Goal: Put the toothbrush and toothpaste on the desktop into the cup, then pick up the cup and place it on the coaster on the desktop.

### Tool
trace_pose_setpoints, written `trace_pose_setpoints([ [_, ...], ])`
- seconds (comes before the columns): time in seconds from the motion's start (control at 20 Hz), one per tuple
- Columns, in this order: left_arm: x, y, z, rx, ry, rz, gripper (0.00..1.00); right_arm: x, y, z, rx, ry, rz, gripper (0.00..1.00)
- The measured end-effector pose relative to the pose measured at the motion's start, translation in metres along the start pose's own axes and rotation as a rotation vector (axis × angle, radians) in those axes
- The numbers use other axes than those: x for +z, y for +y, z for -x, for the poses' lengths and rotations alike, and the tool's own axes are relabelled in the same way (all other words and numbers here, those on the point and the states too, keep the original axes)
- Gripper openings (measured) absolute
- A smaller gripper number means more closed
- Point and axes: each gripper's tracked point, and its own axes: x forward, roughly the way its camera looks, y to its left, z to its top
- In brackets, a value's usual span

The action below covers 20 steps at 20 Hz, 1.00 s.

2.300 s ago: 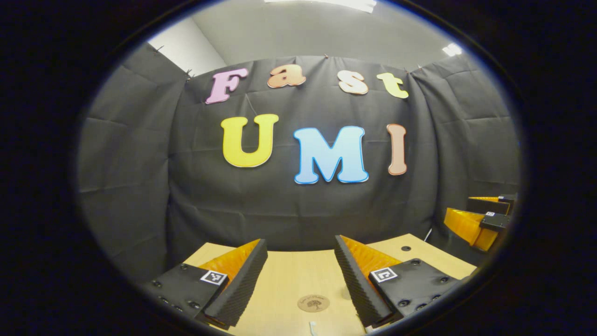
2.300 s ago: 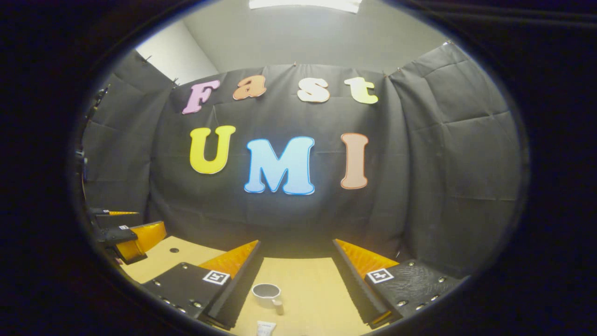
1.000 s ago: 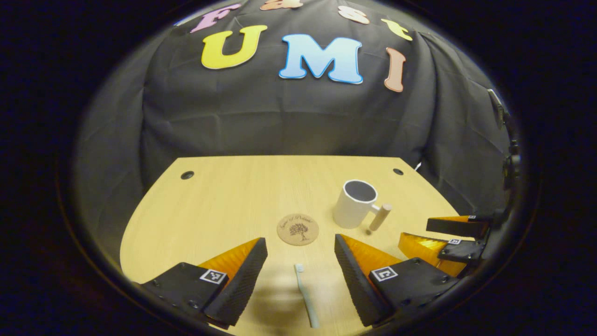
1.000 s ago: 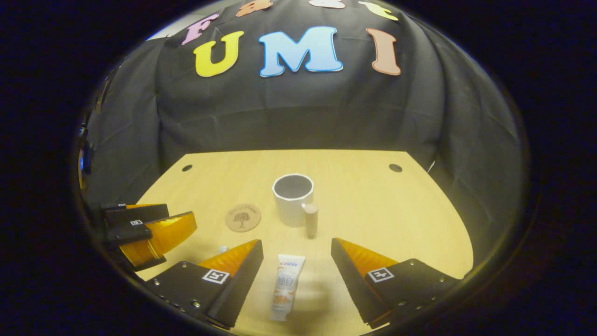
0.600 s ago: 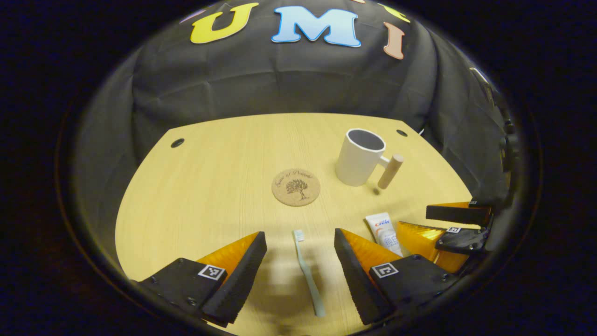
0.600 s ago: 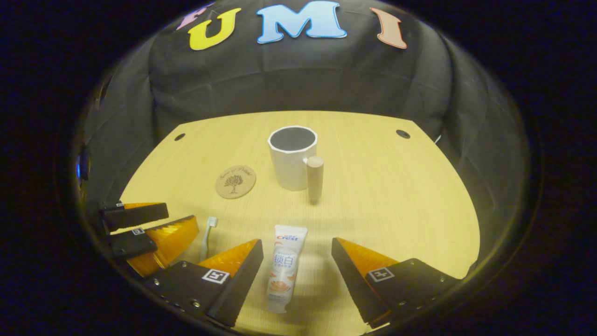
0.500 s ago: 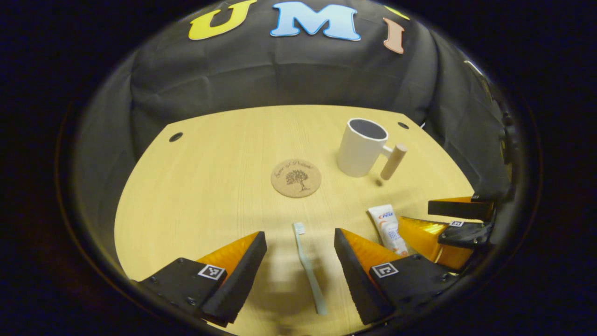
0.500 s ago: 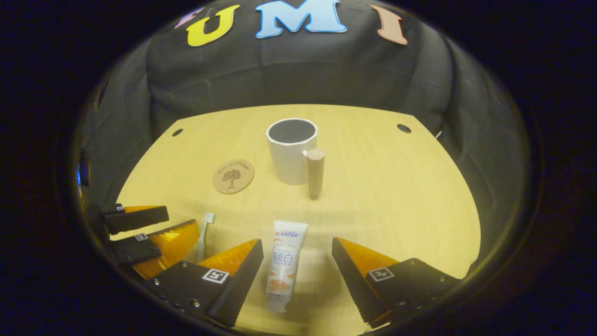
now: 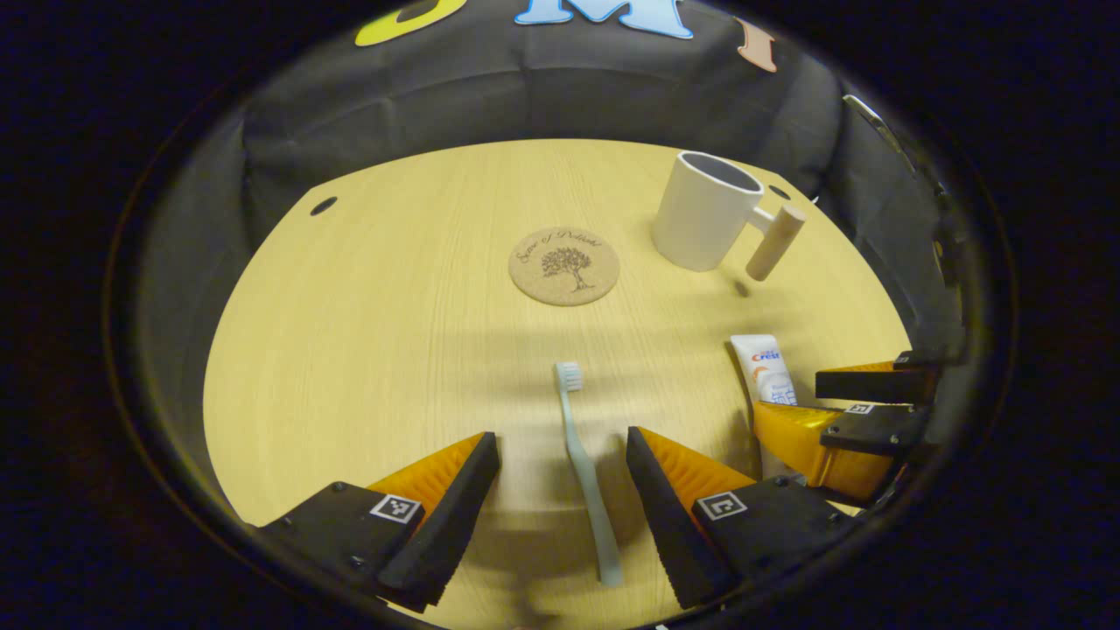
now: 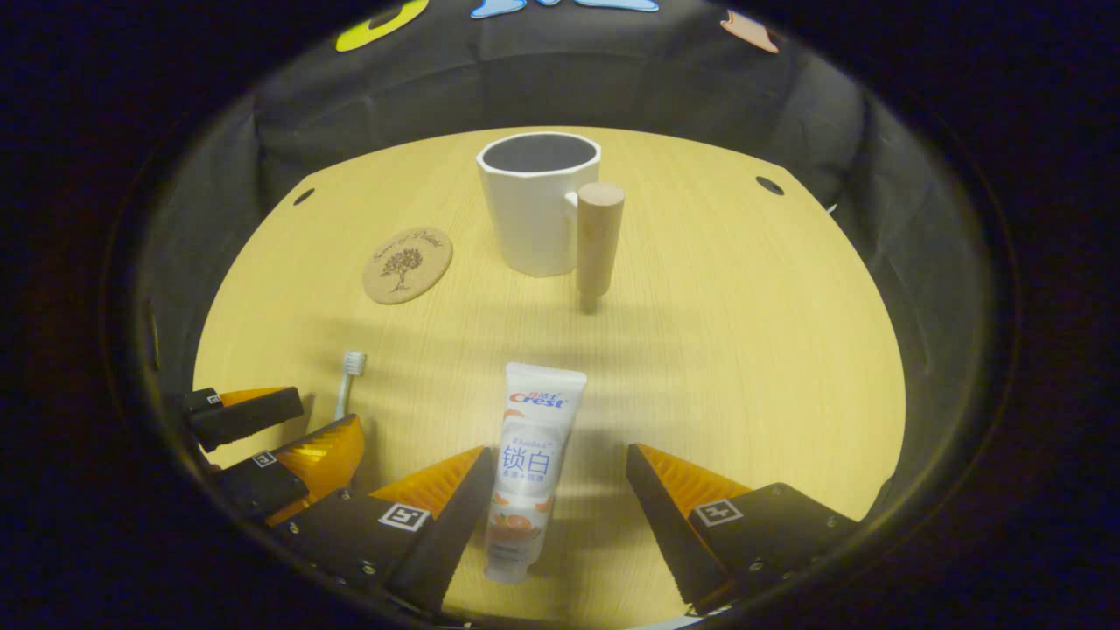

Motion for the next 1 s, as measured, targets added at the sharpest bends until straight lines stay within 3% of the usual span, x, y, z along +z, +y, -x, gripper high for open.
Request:
trace_pose_setpoints([
  [0.15,-0.003,0.006,-0.002,0.028,0.017,-0.008,0.98,-0.002,-0.001,-0.005,-0.008,0.027,-0.001,0.94],
  [0.3,0.001,0.006,-0.002,0.041,0.005,-0.010,0.88,-0.010,0.002,-0.006,-0.007,0.082,-0.011,0.96],
  [0.4,0.001,0.004,-0.005,0.037,-0.002,-0.021,0.72,-0.010,0.005,-0.007,-0.001,0.084,-0.012,0.93],
  [0.5,0.002,0.006,-0.005,0.035,0.001,-0.023,0.72,-0.011,0.007,-0.007,0.002,0.089,-0.008,0.84],
  [0.55,0.002,0.006,-0.003,0.036,0.002,-0.024,0.70,-0.011,0.007,-0.006,0.002,0.096,-0.010,0.70],
  [0.6,0.005,0.005,-0.006,0.038,-0.009,-0.034,0.70,-0.012,0.007,-0.006,0.002,0.104,-0.011,0.68],
  [0.65,0.006,0.006,-0.007,0.046,-0.008,-0.034,0.48,-0.012,0.008,-0.007,0.003,0.114,-0.014,0.59],
  [0.7,0.007,0.006,-0.007,0.049,-0.009,-0.034,0.25,-0.011,0.008,-0.005,0.010,0.122,-0.019,0.58],
  [0.75,0.005,0.006,-0.007,0.052,-0.004,-0.040,0.25,-0.012,0.009,0.002,0.008,0.138,-0.034,0.40],
  [0.85,0.006,0.008,-0.008,0.061,-0.009,-0.045,0.25,-0.013,0.009,-0.004,0.004,0.136,-0.029,0.32],
  [0.9,0.007,0.007,-0.007,0.067,-0.007,-0.044,0.09,-0.014,0.011,-0.004,0.009,0.142,-0.022,0.26],
  [0.95,0.006,0.007,-0.008,0.065,-0.007,-0.049,0.11,-0.009,0.011,-0.001,0.021,0.130,-0.032,0.26],
  [1.0,0.009,0.007,-0.008,0.061,-0.015,-0.049,0.11,-0.015,0.018,-0.002,0.050,0.151,-0.038,0.19],
])
